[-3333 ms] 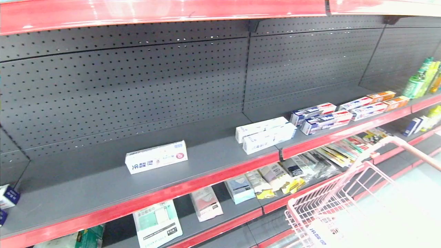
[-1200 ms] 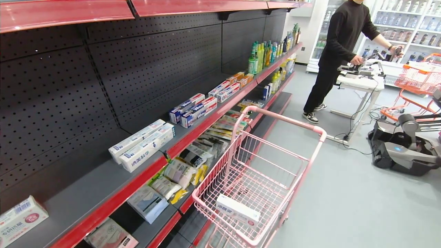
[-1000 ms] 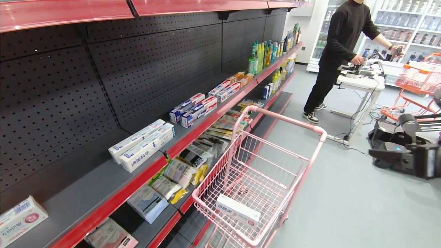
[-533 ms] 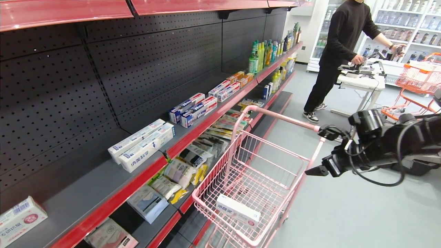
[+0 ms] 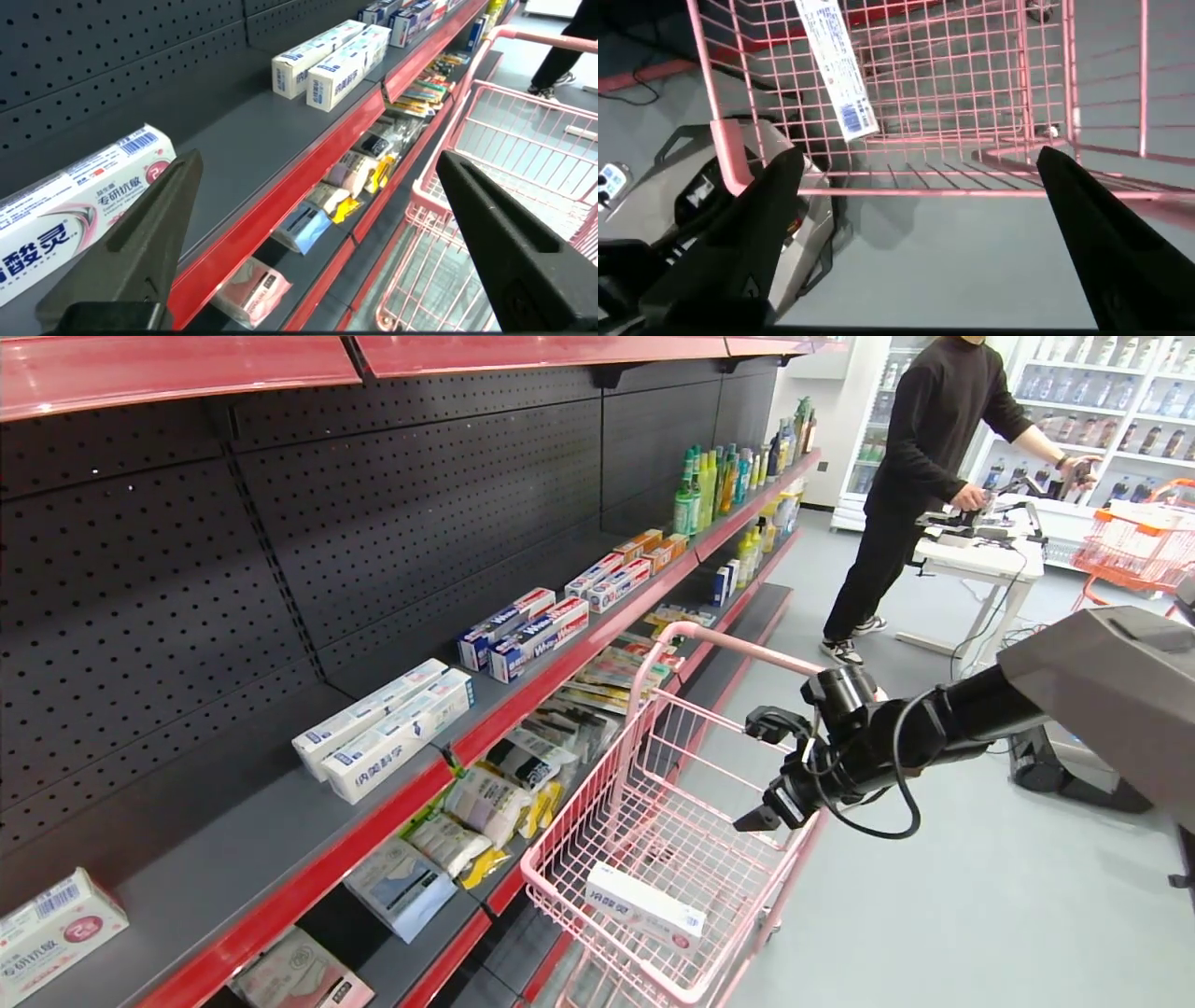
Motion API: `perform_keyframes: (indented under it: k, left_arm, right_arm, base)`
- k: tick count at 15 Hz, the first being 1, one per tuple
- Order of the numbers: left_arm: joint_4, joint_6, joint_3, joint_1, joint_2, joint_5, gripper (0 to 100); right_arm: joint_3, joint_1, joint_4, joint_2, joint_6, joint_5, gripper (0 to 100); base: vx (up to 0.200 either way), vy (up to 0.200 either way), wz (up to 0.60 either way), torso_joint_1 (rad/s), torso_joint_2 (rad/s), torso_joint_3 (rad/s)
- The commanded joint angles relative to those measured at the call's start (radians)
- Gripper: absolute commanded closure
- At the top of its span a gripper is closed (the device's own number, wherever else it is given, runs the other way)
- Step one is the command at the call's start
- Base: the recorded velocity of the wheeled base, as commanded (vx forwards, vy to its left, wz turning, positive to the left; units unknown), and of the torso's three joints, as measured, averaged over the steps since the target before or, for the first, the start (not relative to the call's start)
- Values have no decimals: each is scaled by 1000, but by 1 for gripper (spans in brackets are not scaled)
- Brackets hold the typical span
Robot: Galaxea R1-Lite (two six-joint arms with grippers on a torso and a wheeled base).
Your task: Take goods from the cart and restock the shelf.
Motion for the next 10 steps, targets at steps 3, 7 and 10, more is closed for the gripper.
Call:
perform_keyframes:
  k: [3,7,10]
  left_arm:
    - [0,0,0,0,1,0,0]
    - [0,0,0,0,1,-1,0]
    - [0,1,0,0,1,0,0]
  right_arm:
    - [-72,79,-3,114,40,-2,0]
    - [-91,126,-3,168,40,-25,0]
    - [-112,149,-4,194,40,-50,0]
  base:
    - [0,0,0,0,0,0]
    - [0,0,0,-13,20,18]
    - [0,0,0,-74,178,94]
